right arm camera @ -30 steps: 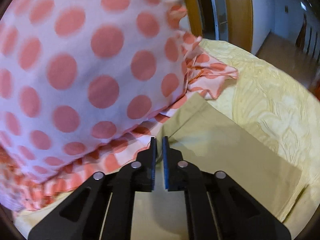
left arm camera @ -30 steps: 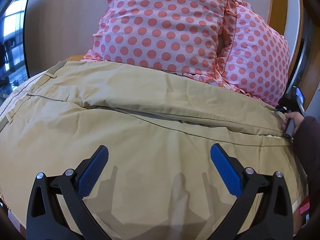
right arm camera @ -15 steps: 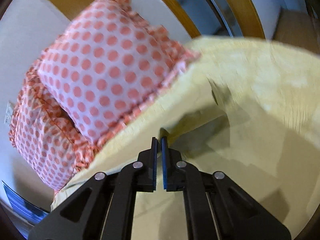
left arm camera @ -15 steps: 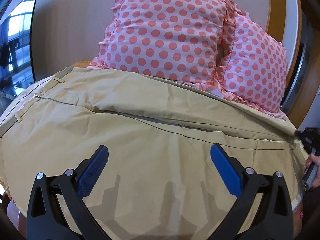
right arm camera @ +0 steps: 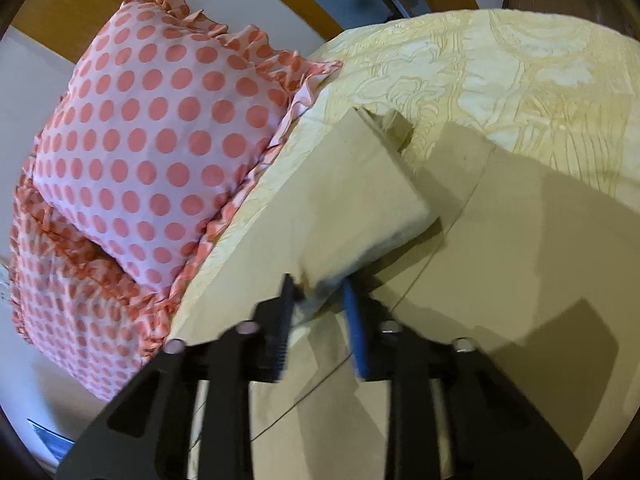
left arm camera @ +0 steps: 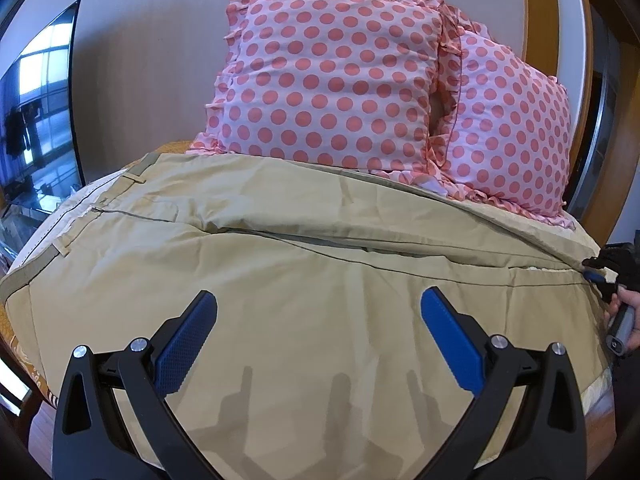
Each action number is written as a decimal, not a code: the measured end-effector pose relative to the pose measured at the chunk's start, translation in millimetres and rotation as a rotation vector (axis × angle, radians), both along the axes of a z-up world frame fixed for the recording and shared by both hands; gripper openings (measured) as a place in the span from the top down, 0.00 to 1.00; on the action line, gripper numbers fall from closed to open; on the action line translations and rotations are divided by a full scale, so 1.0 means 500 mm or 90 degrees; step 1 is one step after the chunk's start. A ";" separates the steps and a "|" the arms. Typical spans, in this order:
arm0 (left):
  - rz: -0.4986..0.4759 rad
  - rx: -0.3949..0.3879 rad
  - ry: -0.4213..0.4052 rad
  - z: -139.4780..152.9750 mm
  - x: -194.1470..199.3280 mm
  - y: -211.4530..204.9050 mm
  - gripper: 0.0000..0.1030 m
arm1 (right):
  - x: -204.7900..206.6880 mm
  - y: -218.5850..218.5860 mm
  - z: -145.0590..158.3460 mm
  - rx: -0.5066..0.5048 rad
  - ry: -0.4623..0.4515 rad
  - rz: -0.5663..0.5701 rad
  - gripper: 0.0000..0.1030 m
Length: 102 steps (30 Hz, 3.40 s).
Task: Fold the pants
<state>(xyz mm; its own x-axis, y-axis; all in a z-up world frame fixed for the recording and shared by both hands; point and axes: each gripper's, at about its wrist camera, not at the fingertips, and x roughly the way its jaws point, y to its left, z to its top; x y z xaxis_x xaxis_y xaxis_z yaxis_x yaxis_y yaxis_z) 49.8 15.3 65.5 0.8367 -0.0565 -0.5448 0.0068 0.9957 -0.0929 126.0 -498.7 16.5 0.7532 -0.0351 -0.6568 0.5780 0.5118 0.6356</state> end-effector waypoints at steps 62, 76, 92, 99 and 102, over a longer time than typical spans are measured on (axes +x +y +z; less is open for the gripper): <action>0.109 0.008 0.030 0.035 0.053 0.154 0.01 | -0.274 0.050 -0.020 -0.123 -0.111 0.029 0.99; 0.156 -0.117 0.193 0.027 0.365 0.296 0.01 | -0.309 0.025 -0.020 -0.087 -0.120 0.013 0.99; 0.174 -0.131 0.194 0.034 0.384 0.330 0.88 | -0.279 0.014 0.029 -0.139 -0.138 0.032 0.99; 0.168 -0.036 0.145 0.060 0.191 0.305 0.88 | -0.295 -0.017 0.049 -0.150 -0.147 0.018 0.99; 0.171 -0.037 0.142 0.042 0.118 0.308 0.88 | -0.306 -0.023 0.045 -0.144 -0.143 0.018 0.99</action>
<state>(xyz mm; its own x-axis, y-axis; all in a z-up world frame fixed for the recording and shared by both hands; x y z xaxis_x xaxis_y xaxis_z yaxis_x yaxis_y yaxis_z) 108.6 169.4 86.5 0.6865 0.1131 -0.7183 -0.2809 0.9524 -0.1185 -26.8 -510.2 38.8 0.8816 -0.1388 -0.4512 0.4195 0.6687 0.6139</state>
